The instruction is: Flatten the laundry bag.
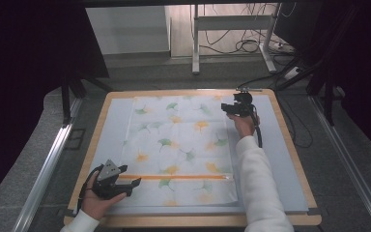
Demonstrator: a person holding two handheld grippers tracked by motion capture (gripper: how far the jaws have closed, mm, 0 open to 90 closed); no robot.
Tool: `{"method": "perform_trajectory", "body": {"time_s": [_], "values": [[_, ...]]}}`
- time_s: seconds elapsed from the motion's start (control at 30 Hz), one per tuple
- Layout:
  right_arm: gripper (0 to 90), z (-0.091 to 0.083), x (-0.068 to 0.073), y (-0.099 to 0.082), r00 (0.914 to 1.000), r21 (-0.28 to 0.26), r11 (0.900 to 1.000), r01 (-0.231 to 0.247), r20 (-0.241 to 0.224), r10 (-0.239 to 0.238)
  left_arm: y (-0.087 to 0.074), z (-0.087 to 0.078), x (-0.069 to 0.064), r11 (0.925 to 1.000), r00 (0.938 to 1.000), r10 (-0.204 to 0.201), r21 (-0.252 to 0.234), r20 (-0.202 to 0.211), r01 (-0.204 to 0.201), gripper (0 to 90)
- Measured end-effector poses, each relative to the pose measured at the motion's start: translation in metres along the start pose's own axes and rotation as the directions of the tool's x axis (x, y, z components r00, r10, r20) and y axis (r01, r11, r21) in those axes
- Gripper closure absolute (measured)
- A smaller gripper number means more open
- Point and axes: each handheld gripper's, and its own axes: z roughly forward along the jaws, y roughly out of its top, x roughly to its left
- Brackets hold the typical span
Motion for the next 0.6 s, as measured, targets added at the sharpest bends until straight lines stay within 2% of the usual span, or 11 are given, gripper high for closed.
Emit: {"method": "perform_trajectory", "body": {"time_s": [0.03, 0.07, 0.13, 0.23, 0.27, 0.3, 0.33, 0.4, 0.47, 0.53, 0.6], "values": [[38.7, -0.004, 0.002, -0.002, 0.9996, 0.007, 0.9999, 0.013, -0.024, -0.013, 0.000, 0.000, 0.000, 1.0000, 1.0000, -0.001, -0.001, 0.001, 0.001, 27.1], [39.4, -0.012, 0.006, -0.006, 0.9968, 0.016, 0.9995, 0.026, -0.076, -0.025, 0.000, 0.001, 0.000, 1.0000, 1.0000, -0.002, -0.002, 0.000, 0.002, 27.1], [39.6, -0.015, 0.007, -0.008, 0.9953, 0.021, 0.9990, 0.039, -0.090, -0.037, 0.000, 0.001, 0.001, 1.0000, 1.0000, -0.003, -0.003, 0.000, 0.003, 27.0], [44.3, -0.029, 0.015, -0.015, 0.9843, 0.027, 0.9959, 0.087, -0.157, -0.081, 0.000, 0.001, 0.003, 1.0000, 1.0000, -0.007, -0.006, -0.004, 0.007, 26.9], [50.4, -0.040, 0.020, -0.020, 0.9766, 0.027, 0.9931, 0.114, -0.187, -0.107, 0.000, 0.001, 0.004, 0.9999, 0.9999, -0.010, -0.008, -0.008, 0.010, 26.8], [50.4, -0.040, 0.020, -0.020, 0.9766, 0.027, 0.9931, 0.114, -0.187, -0.107, 0.000, 0.001, 0.004, 0.9999, 0.9999, -0.010, -0.008, -0.008, 0.010, 26.8], [55.4, -0.049, 0.023, -0.024, 0.9677, 0.033, 0.9886, 0.147, -0.212, -0.137, 0.000, 0.000, 0.005, 0.9998, 0.9999, -0.013, -0.014, -0.008, 0.013, 26.8], [58.3, -0.056, 0.024, -0.026, 0.9638, 0.021, 0.9863, 0.163, -0.217, -0.155, 0.000, 0.000, 0.005, 0.9997, 0.9998, -0.017, -0.018, -0.007, 0.017, 26.8], [66.7, -0.075, 0.028, -0.035, 0.9512, 0.013, 0.9800, 0.199, -0.243, -0.190, 0.001, 0.002, 0.004, 0.9999, 1.0000, -0.008, -0.013, -0.003, 0.008, 26.8], [68.6, -0.079, 0.028, -0.038, 0.9493, 0.013, 0.9786, 0.206, -0.246, -0.196, 0.001, 0.003, 0.003, 0.9999, 1.0000, -0.003, -0.010, -0.001, 0.003, 26.7], [74.8, -0.088, 0.029, -0.046, 0.9389, 0.017, 0.9766, 0.215, -0.279, -0.201, 0.002, 0.004, 0.002, 1.0000, 1.0000, 0.006, -0.007, 0.002, -0.006, 26.6]]}}
